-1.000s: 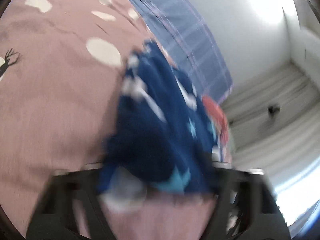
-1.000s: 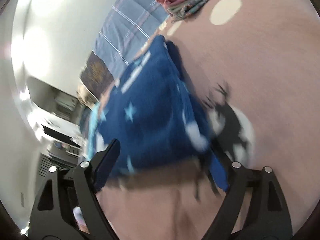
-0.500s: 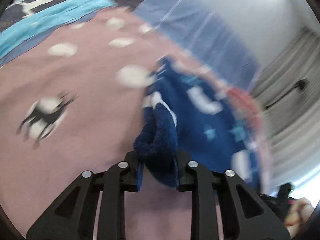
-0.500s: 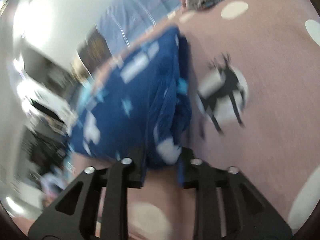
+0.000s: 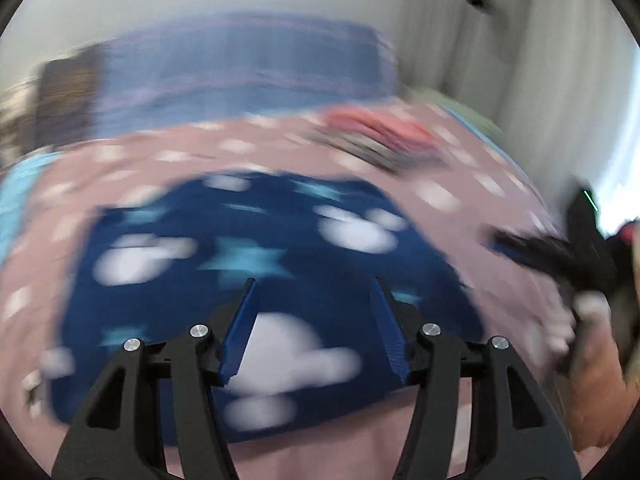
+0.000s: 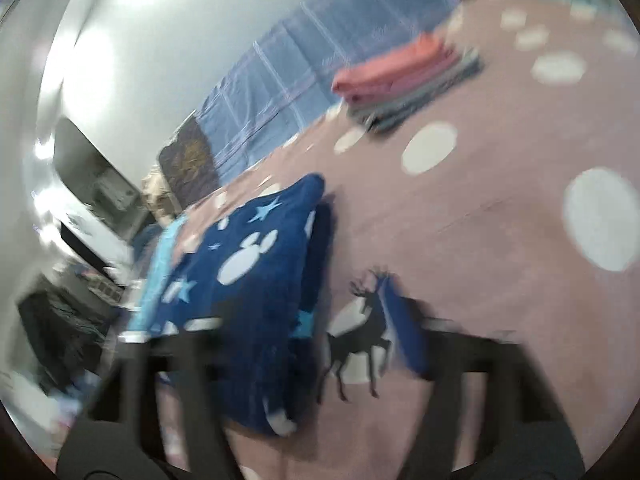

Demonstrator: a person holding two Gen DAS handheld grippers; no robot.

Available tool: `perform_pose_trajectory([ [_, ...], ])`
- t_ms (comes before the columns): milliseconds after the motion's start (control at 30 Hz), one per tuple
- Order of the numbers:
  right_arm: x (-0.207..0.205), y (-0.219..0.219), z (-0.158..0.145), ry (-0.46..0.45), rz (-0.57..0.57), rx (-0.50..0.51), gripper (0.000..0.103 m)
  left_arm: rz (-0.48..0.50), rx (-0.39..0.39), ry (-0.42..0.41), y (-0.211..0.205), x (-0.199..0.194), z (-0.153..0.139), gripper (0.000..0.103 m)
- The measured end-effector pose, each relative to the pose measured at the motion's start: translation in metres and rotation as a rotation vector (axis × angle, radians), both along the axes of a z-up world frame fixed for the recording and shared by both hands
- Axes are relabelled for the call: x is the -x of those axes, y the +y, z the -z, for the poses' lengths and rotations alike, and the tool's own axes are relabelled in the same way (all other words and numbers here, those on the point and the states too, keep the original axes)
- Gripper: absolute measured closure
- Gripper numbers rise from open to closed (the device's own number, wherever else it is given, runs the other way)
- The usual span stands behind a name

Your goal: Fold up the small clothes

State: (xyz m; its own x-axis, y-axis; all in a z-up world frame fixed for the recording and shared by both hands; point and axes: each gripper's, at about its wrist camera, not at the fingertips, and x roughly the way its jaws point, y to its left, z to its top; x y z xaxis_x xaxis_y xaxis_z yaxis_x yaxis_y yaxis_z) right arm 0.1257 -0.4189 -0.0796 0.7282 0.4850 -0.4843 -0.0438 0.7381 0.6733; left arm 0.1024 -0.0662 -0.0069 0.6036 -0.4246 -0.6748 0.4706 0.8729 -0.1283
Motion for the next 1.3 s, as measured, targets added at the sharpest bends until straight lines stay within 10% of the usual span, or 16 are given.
perform_pose_trajectory([
  [200,-0.06,0.008,0.003,0.101,-0.153,0.096,0.091,0.247,-0.12,0.078,-0.118,0.01,0.03,0.045],
  [300,-0.082,0.014,0.006,0.125,-0.219,0.119,0.066,0.255,-0.169,0.113,-0.141,0.006,0.037,0.045],
  [533,-0.132,0.027,0.027,0.19,-0.269,0.179,0.065,0.216,-0.341,0.109,-0.16,0.008,0.059,0.045],
  [600,-0.137,0.032,0.029,0.193,-0.272,0.198,0.065,0.224,-0.358,0.093,-0.155,0.014,0.057,0.06],
  [767,-0.146,0.039,0.03,0.179,-0.29,0.215,0.065,0.197,-0.25,0.174,-0.125,0.005,0.057,0.088],
  [1300,-0.157,0.051,0.036,0.152,-0.432,0.229,0.056,0.199,-0.093,0.261,-0.099,0.003,0.064,0.089],
])
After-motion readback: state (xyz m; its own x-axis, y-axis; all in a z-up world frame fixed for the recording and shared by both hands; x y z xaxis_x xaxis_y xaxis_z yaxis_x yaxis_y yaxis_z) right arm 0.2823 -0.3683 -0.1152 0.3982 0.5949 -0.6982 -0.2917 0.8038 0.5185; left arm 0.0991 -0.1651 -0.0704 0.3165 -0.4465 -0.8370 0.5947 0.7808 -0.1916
